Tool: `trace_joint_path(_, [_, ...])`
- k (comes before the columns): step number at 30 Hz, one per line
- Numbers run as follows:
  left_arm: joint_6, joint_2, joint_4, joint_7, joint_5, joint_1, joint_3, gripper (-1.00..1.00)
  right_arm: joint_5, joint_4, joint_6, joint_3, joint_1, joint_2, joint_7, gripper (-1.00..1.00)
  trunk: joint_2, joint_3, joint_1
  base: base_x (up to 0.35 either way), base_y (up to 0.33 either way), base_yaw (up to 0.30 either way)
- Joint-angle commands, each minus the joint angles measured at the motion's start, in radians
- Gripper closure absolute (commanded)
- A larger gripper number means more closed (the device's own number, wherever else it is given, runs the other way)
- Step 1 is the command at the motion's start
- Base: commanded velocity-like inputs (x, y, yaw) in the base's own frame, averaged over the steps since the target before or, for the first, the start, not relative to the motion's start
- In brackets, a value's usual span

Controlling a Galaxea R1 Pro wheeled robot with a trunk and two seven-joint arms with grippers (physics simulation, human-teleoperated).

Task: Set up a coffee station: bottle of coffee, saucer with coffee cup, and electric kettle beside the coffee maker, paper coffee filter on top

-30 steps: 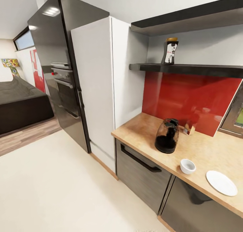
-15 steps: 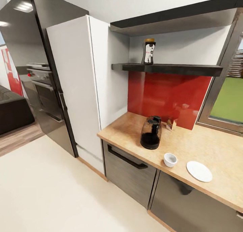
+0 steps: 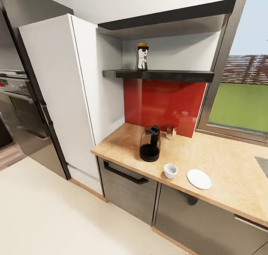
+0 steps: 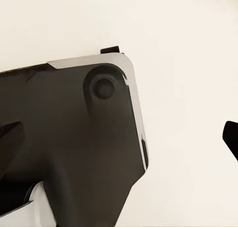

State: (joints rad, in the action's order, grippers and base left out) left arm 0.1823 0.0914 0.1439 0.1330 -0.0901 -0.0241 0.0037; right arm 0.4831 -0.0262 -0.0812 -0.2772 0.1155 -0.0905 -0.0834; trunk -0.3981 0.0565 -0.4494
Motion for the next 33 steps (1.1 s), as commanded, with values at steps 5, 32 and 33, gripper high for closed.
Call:
trace_joint_path(5, [0.002,0.002,0.0,0.008,-0.008,0.0,0.003,-1.0,0.01,0.002,-0.003,-0.009,0.001,0.0,-0.005,-1.0,-0.002,0.002,-0.001,0.0,0.0,-0.288])
trace_joint_path(32, [0.006,0.001,-0.001,0.011,-0.005,-0.002,0.007,-1.0,-0.056,0.0,-0.005,-0.012,0.001,0.0,-0.008,-1.0,-0.002,0.002,-0.001,0.0,0.157,-0.286])
trace_joint_path(33, [0.007,0.001,-0.001,0.011,-0.005,-0.002,0.007,-1.0,-0.056,0.0,-0.005,-0.011,0.001,0.0,-0.008,-1.0,-0.002,0.002,-0.001,-0.014,0.304,-0.164])
